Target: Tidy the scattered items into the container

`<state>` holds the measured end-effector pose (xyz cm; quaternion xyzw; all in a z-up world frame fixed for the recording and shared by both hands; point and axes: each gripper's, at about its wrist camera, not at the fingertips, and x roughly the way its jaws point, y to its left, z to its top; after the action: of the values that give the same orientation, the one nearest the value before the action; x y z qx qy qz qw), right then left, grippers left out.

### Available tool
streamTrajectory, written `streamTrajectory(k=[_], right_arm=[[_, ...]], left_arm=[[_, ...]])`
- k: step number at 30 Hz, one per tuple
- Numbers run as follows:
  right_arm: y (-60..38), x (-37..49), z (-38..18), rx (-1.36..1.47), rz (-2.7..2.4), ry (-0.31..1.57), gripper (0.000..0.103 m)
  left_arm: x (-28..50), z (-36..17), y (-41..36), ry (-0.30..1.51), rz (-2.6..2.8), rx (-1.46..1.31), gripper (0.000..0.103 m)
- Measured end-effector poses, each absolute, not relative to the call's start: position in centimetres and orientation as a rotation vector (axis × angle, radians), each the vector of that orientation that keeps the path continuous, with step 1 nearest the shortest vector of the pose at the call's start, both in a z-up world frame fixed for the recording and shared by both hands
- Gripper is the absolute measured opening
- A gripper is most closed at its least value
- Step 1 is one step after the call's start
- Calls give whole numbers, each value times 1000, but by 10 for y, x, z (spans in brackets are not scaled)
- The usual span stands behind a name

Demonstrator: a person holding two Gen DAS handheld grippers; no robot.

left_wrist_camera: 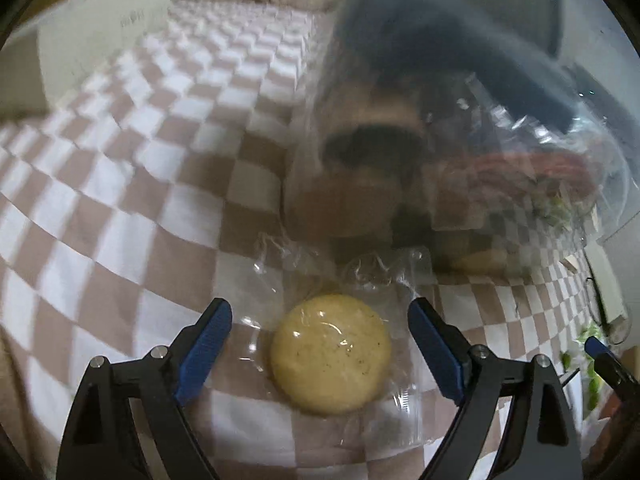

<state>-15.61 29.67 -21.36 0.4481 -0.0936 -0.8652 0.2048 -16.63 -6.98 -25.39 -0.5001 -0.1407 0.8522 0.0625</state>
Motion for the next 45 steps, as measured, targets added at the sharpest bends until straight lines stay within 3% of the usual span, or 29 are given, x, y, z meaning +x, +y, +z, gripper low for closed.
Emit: streamTrajectory(k=[10,15,24,31,36,45], right_arm=[[296,-136,-202,1145,-2355,-333,62],[277,-113,-196,1056,-2208,-334,62],[232,-72,-209,1075,-1890,-251,62],[226,-78,-224,1158,-1948,-164,62],[243,-89,-223,1146,-2013,-260,62],[259,-92,-216,1153,-2154,-266,62]], left_arm=[[-134,-253,-5,-28,2411,-1434,88],[-117,-250,10,21,2327,-1410,88],[-90,-239,-10,-93,2310,-1432,90],[-97,-224,-37,-355,2347,-1354,90],[-99,-217,-41,-536,2239,-1286,90],[-109,-214,-39,-741,2101,-1235,91]])
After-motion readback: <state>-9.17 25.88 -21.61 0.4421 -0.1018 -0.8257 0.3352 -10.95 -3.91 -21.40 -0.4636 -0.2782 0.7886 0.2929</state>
